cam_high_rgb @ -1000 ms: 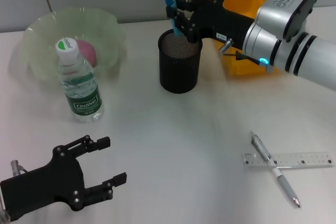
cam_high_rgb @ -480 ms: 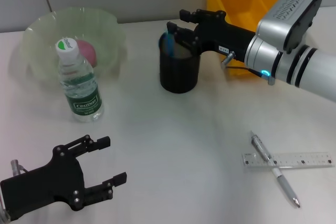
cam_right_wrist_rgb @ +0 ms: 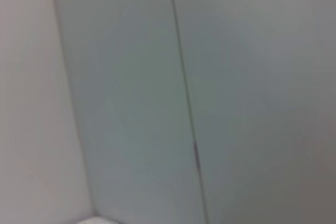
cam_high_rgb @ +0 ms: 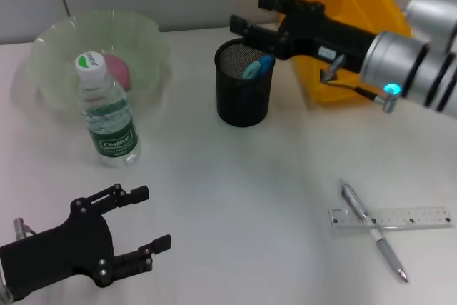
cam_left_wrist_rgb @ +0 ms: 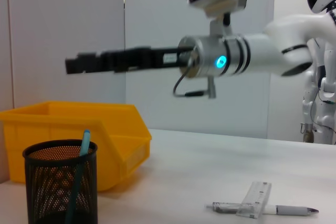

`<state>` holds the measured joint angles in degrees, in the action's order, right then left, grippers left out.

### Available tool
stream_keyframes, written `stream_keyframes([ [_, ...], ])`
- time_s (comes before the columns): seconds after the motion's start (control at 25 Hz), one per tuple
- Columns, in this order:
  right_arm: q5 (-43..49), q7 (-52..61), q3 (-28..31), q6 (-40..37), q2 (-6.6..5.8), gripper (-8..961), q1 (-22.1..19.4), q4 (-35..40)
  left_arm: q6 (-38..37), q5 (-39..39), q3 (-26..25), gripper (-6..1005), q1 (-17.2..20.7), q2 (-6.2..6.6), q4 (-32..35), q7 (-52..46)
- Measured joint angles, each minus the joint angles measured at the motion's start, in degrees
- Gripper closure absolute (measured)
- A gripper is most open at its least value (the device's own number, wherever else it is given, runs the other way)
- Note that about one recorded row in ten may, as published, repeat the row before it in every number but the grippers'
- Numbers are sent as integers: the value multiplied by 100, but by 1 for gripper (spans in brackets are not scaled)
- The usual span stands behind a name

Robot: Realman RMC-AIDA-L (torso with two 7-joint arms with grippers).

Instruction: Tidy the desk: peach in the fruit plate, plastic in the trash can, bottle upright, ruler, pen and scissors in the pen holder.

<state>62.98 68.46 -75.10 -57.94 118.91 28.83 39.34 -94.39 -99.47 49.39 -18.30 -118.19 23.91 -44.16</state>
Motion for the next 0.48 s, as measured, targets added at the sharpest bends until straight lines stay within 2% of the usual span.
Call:
stream_keyframes([
  [0.04,386,445,49,-25,4,219,-164,423,0,-1,0,214,6,2,0,-1],
  [0.08,1236,1394,173,-52,23,214,-401,1241,0,-2,0,214,8,2,0,-2],
  [0.12,1236,1394,173,-52,23,209,-401,1241,0,-2,0,214,8,2,0,-2],
  [0.16,2136,2495,324,-194,28,205,-477,1835,0,-2,0,214,9,4,0,-4],
  [0.2,2136,2495,324,-194,28,200,-477,1835,0,-2,0,214,9,4,0,-4],
  [0.24,2646,3138,408,-372,24,196,-463,2102,0,-1,0,214,9,4,0,-6],
  [0.28,3590,4114,582,-842,8,191,-380,2588,0,4,0,214,10,5,9,-14],
  [0.32,3590,4114,582,-842,8,191,-380,2588,0,4,0,214,10,5,9,-14],
  [0.36,4462,5033,748,-1453,1,190,-266,3068,-1,6,0,214,11,6,16,-19],
  [0.4,4462,5033,748,-1453,1,190,-266,3068,-2,10,0,214,11,6,20,-24],
  [0.48,5552,6177,965,-2258,-13,190,-12,3646,-7,14,0,214,11,7,23,-31],
])
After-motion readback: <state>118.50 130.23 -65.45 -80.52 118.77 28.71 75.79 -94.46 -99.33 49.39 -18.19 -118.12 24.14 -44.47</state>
